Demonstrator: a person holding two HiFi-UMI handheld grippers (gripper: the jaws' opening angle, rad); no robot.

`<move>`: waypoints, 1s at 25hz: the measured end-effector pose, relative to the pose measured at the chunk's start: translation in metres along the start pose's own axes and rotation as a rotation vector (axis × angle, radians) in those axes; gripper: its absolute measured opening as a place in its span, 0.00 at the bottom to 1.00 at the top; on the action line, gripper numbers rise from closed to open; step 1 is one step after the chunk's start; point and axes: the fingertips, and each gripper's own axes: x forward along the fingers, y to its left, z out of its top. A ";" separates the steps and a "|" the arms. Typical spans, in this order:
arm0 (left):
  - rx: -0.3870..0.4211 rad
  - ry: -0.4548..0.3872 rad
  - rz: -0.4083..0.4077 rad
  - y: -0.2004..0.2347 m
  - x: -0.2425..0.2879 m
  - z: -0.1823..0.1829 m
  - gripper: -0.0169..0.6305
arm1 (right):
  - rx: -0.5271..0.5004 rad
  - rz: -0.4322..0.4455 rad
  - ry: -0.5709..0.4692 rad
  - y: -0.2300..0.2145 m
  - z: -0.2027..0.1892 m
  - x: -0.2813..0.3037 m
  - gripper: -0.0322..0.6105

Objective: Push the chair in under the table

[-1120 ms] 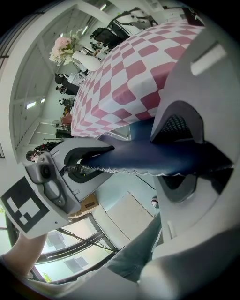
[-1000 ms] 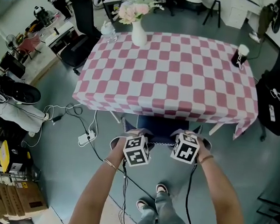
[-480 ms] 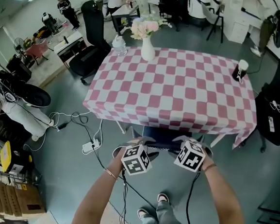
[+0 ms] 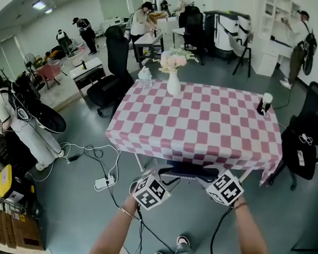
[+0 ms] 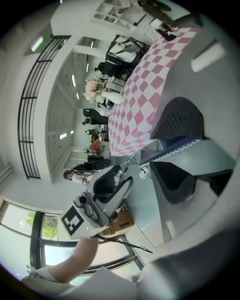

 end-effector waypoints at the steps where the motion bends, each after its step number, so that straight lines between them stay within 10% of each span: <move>1: -0.019 -0.033 0.031 0.004 -0.009 0.007 0.30 | 0.009 -0.036 -0.030 -0.001 0.008 -0.009 0.27; 15: -0.296 -0.482 0.483 0.040 -0.143 0.096 0.26 | 0.275 -0.683 -0.485 -0.019 0.066 -0.181 0.27; 25: -0.424 -0.560 0.640 0.036 -0.203 0.093 0.14 | 0.485 -0.925 -0.656 0.008 0.046 -0.266 0.26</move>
